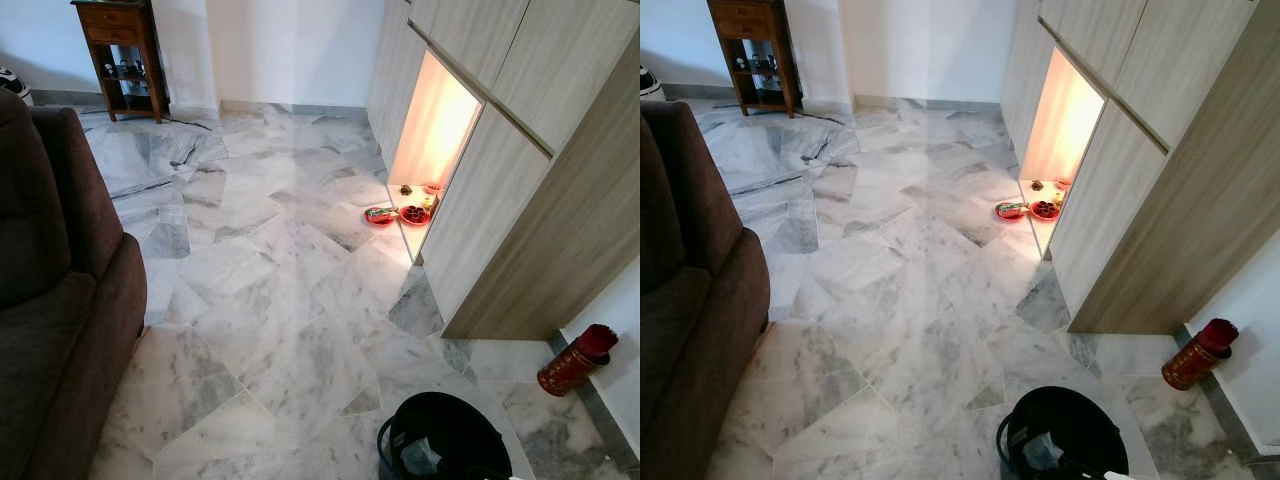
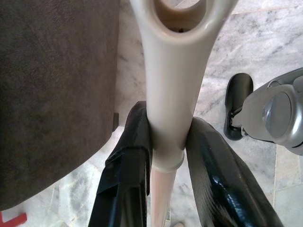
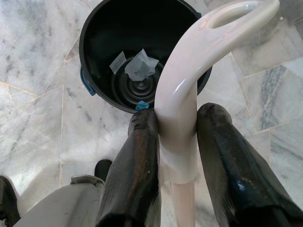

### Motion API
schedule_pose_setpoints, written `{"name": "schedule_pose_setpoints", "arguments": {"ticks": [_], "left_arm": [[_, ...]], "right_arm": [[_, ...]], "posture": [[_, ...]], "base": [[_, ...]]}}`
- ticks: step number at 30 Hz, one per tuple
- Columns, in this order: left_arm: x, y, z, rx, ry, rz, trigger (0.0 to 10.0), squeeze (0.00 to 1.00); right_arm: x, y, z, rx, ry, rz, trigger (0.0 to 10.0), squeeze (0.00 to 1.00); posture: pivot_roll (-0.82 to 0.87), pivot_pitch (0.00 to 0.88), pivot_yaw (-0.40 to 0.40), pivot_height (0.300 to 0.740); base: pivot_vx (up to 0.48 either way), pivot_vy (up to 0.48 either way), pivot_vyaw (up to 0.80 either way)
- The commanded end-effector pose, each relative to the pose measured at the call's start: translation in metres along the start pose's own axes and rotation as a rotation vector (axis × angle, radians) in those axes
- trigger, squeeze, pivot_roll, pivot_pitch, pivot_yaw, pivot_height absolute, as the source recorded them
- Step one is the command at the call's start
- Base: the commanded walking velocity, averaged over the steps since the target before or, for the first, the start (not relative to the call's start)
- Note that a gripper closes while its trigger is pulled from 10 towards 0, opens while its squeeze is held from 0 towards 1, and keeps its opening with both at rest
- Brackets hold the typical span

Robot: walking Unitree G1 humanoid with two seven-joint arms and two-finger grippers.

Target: Sweep floor

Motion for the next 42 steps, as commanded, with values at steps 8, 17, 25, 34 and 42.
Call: {"name": "schedule_pose_setpoints", "arguments": {"ticks": [8,17,25,34,42], "left_arm": [[-0.0552,0.0559,0.0034,-0.112,-0.232,-0.219,10.0,0.00],[-0.0552,0.0559,0.0034,-0.112,-0.232,-0.219,10.0,0.00],[-0.0552,0.0559,0.0034,-0.112,-0.232,-0.219,10.0,0.00],[-0.0552,0.0559,0.0034,-0.112,-0.232,-0.219,10.0,0.00],[-0.0529,0.0483,0.0036,-0.081,-0.227,-0.209,10.0,0.00]], "right_arm": [[0.0778,0.0867,0.0098,-0.152,0.316,-0.105,10.0,0.00],[0.0778,0.0867,0.0098,-0.152,0.316,-0.105,10.0,0.00],[0.0778,0.0867,0.0098,-0.152,0.316,-0.105,10.0,0.00],[0.0778,0.0867,0.0098,-0.152,0.316,-0.105,10.0,0.00],[0.0801,0.0837,0.0088,-0.151,0.322,-0.090,10.0,0.00]], "posture": [[0.22,0.037,-0.150,0.740],[0.22,0.037,-0.150,0.740],[0.22,0.037,-0.150,0.740],[0.22,0.037,-0.150,0.740],[0.22,0.045,-0.147,0.740]], "base": [[0.000,0.000,0.00],[0.000,0.000,0.00],[0.000,0.000,0.00],[0.000,0.000,0.00],[0.000,0.000,0.00]]}}
Point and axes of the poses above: a point about 5 cm out from each wrist's last joint towards the gripper, its own z axis pointing out of the wrist towards the gripper, its own y axis along the axis of the wrist's last joint, x = y × z, the point moved 4 cm from there along z, pointing out of the wrist towards the gripper, and after that the axes turned 15 degrees about -z, right-handed, at the moved point
